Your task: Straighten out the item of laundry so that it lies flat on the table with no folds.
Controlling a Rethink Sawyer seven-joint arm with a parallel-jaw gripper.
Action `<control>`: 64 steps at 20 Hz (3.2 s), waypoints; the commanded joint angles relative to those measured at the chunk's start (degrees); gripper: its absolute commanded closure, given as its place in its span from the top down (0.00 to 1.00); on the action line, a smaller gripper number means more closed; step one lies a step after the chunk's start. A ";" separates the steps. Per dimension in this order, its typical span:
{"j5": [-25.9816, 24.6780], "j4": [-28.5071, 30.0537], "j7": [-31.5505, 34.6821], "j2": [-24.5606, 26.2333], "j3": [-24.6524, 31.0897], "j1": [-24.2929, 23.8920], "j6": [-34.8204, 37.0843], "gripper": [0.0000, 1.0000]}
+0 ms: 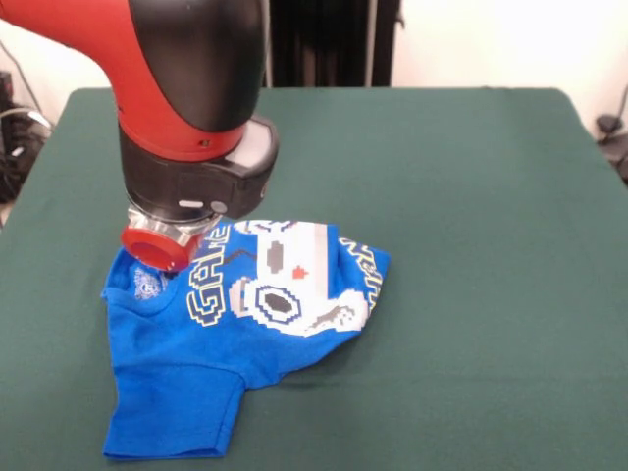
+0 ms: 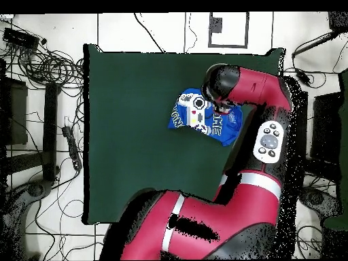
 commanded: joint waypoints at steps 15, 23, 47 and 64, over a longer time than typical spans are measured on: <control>-0.35 -5.08 2.34 15.24 3.51 -0.39 -7.95 0.00; -1.75 -6.07 0.22 17.37 3.63 -1.19 -10.53 0.00; -13.20 17.93 -25.23 5.37 12.41 -13.50 -29.20 0.00; -7.15 15.81 -7.07 3.68 10.81 -7.04 -17.11 0.00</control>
